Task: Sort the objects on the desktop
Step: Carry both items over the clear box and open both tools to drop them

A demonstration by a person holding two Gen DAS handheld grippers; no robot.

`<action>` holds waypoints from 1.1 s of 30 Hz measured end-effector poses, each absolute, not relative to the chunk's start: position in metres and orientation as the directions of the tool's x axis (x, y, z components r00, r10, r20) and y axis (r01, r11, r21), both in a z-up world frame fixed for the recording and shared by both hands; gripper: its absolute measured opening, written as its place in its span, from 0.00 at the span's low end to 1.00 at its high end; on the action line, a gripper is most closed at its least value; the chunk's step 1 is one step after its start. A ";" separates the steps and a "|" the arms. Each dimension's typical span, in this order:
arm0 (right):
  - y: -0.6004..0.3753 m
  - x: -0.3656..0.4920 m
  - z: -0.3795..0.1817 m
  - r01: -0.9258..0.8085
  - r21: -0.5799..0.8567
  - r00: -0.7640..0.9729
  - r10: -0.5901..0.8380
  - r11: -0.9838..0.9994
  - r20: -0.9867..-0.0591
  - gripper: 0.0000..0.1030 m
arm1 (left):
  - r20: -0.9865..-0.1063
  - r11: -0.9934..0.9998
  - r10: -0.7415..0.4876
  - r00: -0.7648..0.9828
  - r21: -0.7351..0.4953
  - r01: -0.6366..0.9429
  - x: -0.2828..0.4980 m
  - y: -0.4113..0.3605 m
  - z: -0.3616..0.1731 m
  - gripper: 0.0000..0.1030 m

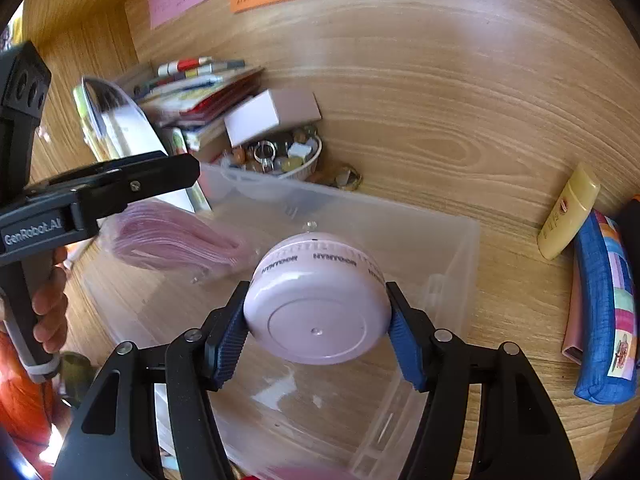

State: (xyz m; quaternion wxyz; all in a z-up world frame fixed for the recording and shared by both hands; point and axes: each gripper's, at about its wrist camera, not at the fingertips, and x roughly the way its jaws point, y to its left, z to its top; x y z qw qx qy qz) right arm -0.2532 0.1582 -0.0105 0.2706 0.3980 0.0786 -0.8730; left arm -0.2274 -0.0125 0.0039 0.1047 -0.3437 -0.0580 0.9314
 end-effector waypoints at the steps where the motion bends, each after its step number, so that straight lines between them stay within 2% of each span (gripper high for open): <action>1: 0.158 -0.253 -0.011 0.537 0.070 -0.537 -0.405 -0.841 -0.740 0.58 | -0.635 -0.970 0.239 -0.734 -0.186 -0.155 -0.227 -0.013 0.000 0.67; 8: 0.155 -0.249 -0.011 0.557 0.026 -0.548 -0.390 -0.830 -0.740 0.58 | -0.656 -0.965 0.260 -0.708 -0.209 -0.160 -0.227 -0.017 -0.012 0.67; 10: 0.155 -0.248 -0.011 0.559 0.019 -0.552 -0.389 -0.829 -0.737 0.58 | -0.658 -0.964 0.262 -0.706 -0.214 -0.158 -0.226 -0.018 -0.012 0.71; 15: 0.155 -0.248 -0.013 0.563 0.017 -0.548 -0.389 -0.826 -0.740 0.58 | -0.659 -0.967 0.251 -0.709 -0.208 -0.150 -0.225 -0.021 -0.011 0.74; 18: 0.154 -0.246 -0.010 0.570 0.016 -0.553 -0.397 -0.822 -0.733 0.59 | -0.651 -0.971 0.235 -0.722 -0.181 -0.153 -0.223 -0.016 -0.007 0.82; 22: 0.156 -0.242 -0.002 0.567 0.022 -0.572 -0.412 -0.824 -0.709 0.68 | -0.626 -0.977 0.211 -0.751 -0.144 -0.155 -0.214 -0.013 0.003 0.88; 28: 0.160 -0.239 0.015 0.538 0.045 -0.590 -0.414 -0.842 -0.694 0.77 | -0.591 -0.984 0.177 -0.787 -0.114 -0.135 -0.198 -0.019 0.020 0.93; 33: 0.162 -0.227 0.027 0.529 0.057 -0.600 -0.420 -0.847 -0.681 0.79 | -0.574 -0.990 0.143 -0.806 -0.081 -0.118 -0.180 -0.023 0.033 0.96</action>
